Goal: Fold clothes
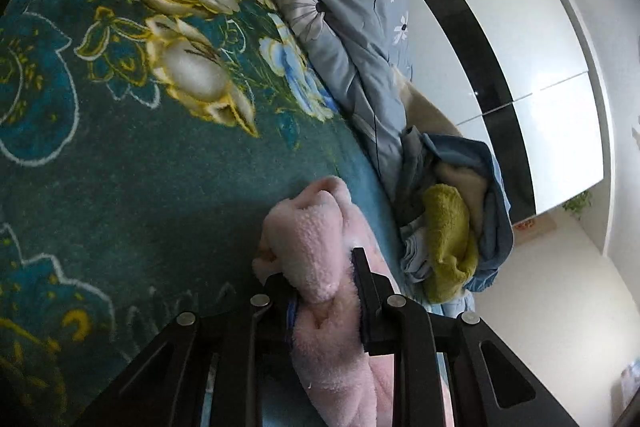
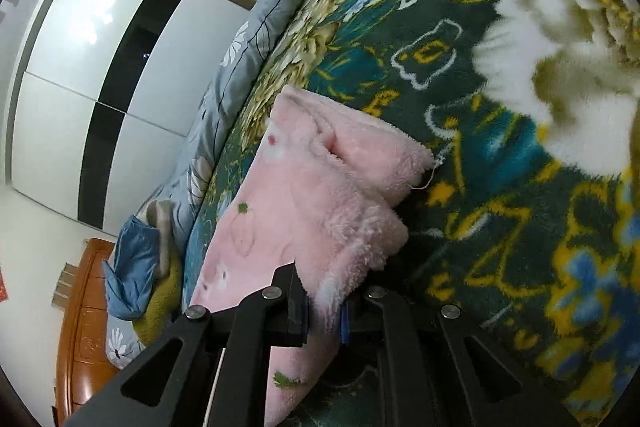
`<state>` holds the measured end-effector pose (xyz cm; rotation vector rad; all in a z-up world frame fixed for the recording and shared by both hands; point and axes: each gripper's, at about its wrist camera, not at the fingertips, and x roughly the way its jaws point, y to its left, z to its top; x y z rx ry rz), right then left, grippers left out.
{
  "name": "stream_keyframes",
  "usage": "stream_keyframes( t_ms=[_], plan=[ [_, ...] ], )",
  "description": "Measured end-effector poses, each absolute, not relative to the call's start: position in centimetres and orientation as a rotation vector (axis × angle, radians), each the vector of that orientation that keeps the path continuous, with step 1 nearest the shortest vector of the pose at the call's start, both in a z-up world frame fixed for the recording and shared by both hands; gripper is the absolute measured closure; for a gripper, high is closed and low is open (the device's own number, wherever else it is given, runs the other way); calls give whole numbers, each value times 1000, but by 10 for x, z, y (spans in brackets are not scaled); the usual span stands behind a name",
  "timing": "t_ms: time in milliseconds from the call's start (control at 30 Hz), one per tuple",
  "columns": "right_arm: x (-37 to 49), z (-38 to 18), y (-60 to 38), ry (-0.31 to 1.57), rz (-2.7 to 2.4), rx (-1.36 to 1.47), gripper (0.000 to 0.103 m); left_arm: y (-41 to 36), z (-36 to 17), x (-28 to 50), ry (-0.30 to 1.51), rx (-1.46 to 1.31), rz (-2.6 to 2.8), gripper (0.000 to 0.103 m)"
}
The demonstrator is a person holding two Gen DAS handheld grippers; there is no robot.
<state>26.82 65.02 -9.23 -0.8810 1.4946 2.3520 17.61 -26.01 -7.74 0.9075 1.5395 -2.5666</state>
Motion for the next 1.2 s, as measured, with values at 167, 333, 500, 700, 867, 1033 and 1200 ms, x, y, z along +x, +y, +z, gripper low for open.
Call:
stream_keyframes(
  t_ms=[167, 333, 500, 700, 867, 1033, 1200],
  plan=[
    [266, -93, 647, 1513, 2315, -887, 90, -261, -70, 183, 1461, 986, -2572, 70],
    [274, -85, 644, 1475, 2287, -902, 85, -271, -65, 198, 1360, 996, -2533, 54],
    [293, -64, 638, 1328, 2270, -880, 82, -269, -43, 215, 1189, 1001, -2643, 53],
    [308, -21, 611, 1119, 2325, -801, 82, -233, -19, 197, 855, 1147, -2862, 53],
    [285, -14, 555, 1067, 2497, -878, 79, -221, -24, 171, 705, 1274, -2881, 52],
    [265, -36, 502, 1047, 2577, -970, 78, -231, -31, 165, 619, 1315, -2839, 51],
    [258, -64, 476, 1112, 2555, -1035, 78, -243, -41, 171, 769, 1354, -2893, 51]
  ],
)
